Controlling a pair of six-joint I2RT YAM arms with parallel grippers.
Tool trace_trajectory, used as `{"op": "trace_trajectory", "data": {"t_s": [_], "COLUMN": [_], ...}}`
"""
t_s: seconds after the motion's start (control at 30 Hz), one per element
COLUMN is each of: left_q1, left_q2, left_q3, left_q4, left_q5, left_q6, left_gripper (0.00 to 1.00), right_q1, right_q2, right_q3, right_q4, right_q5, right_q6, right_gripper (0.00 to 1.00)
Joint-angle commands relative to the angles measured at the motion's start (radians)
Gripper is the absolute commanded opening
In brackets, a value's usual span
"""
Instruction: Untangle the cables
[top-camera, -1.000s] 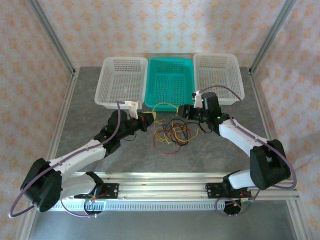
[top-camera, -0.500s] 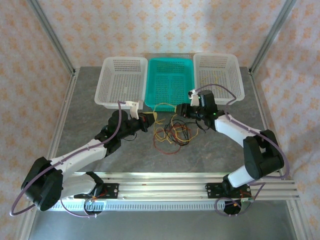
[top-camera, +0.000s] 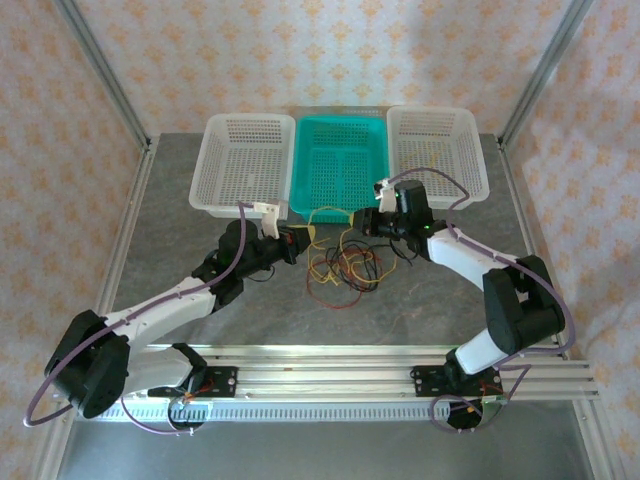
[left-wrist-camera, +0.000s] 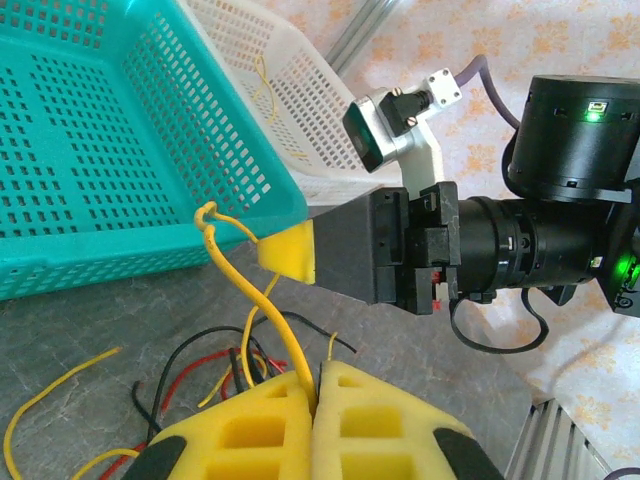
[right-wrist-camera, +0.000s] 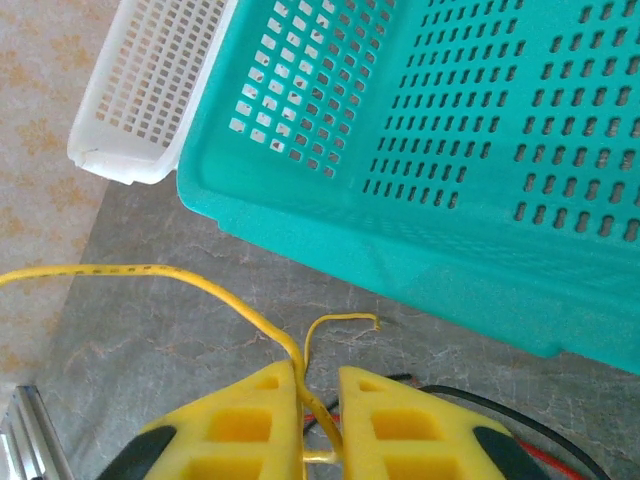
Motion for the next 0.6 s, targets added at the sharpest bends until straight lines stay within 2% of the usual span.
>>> {"op": "trace_trajectory", "data": {"t_s": [0.0,0.2,0.37,0.57], "left_q1": [0.007,0.008,0.009,0.009], "left_q2": [0.003,0.002,0.01,0.009], "left_q3": [0.0,0.003,0.018,0.034], "left_q4": [0.046,0.033,0.018,-0.011], "left_q5": [0.012,-0.005,-0.02,-0.055], "left_q6": [-0.004,-0.003,-0.005,0.008], "left_gripper": [0.0,0.0,0.02,0.36], "right_q1": [-0.007,-0.007,-0.007,-0.006], "right_q2": [-0.006,-0.023,-0.043,-0.103], "right_q3": [0.023,0.006,-0.013,-0.066], "right_q4": [0.023,0.044,0.063,0.09], "right_q5": [0.014,0.024,0.032,0.089], "right_q6": [-0.01,-0.011,-0.013,-0.013], "right_gripper": [0.1,0.0,0.0,0.0]}}
